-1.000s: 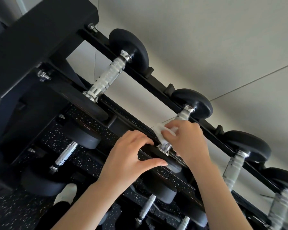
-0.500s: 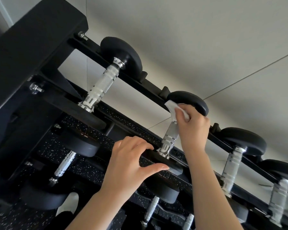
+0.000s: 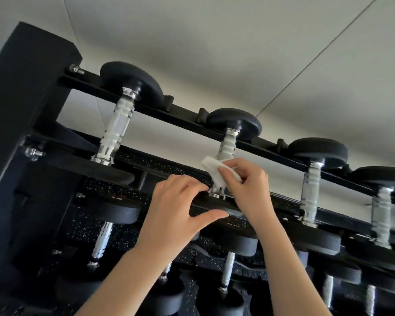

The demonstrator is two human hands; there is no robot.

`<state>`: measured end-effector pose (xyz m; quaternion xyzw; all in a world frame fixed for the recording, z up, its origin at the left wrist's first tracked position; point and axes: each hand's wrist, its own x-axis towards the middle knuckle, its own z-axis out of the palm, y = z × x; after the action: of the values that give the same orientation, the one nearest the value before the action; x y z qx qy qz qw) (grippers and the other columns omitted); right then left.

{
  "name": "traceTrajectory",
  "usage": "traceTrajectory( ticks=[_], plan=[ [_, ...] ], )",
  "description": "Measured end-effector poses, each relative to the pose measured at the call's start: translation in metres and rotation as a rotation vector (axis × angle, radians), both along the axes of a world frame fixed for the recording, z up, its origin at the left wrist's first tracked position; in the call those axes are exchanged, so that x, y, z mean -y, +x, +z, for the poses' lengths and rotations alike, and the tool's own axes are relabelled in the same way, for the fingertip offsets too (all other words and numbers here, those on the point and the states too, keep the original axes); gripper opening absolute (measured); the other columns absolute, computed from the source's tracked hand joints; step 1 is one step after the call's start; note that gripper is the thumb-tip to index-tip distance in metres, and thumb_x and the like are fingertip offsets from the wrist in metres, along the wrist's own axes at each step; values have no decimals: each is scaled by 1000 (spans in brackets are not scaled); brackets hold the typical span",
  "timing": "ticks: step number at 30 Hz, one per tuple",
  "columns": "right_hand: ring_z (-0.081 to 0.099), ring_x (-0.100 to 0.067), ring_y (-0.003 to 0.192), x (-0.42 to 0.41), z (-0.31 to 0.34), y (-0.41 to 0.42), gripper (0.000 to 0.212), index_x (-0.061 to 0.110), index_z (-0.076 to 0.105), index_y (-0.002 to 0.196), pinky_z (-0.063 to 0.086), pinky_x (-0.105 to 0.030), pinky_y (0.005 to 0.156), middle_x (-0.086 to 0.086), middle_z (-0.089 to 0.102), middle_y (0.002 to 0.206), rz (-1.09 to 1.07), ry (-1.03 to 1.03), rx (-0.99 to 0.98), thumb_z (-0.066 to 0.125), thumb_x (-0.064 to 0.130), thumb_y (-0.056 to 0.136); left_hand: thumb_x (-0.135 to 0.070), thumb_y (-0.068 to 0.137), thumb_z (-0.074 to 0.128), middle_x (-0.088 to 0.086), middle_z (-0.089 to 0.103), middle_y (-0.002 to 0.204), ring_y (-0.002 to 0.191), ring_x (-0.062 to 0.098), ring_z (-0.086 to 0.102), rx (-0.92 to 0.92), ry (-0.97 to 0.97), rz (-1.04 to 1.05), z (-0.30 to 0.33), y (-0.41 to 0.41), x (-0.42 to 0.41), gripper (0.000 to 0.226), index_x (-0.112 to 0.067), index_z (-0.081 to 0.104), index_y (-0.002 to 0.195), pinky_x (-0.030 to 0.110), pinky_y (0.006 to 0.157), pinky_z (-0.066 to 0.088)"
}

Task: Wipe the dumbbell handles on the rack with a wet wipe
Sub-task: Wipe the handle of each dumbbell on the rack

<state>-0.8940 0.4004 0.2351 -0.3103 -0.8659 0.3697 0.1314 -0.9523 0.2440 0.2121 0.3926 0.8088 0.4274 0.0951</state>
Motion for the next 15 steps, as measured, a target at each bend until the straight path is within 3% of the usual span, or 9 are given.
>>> traceTrajectory(
  ticks=[3,6,10,15],
  plan=[
    [56,-29,56,-4,15,18,3,23,63,90,45,-37,49,-11,65,65,-85,-40,-110,60,24,89,-72,76,48,-14,59,98,99,5,49,-62,21,-48,11,3,-8,57,-22,67,100,20,90,27],
    [38,-16,44,-16,28,48,4,22,57,91,29,-22,42,-17,56,56,-110,17,-121,56,26,92,-68,77,51,-12,59,99,98,7,50,-113,37,-87,21,16,-24,55,-21,67,100,24,91,32],
    [29,-14,41,-46,44,93,5,19,54,89,23,-19,41,-5,39,45,-170,129,-118,55,23,92,-63,81,51,-9,61,99,99,10,52,-161,66,-154,31,49,-56,52,-17,69,100,25,91,35],
    [28,-11,40,-96,43,137,6,17,54,91,22,-17,41,2,36,44,-187,188,-93,55,23,92,-59,84,49,-8,61,100,99,11,53,-145,47,-194,28,98,-103,49,-17,68,101,25,89,35]
  ],
)
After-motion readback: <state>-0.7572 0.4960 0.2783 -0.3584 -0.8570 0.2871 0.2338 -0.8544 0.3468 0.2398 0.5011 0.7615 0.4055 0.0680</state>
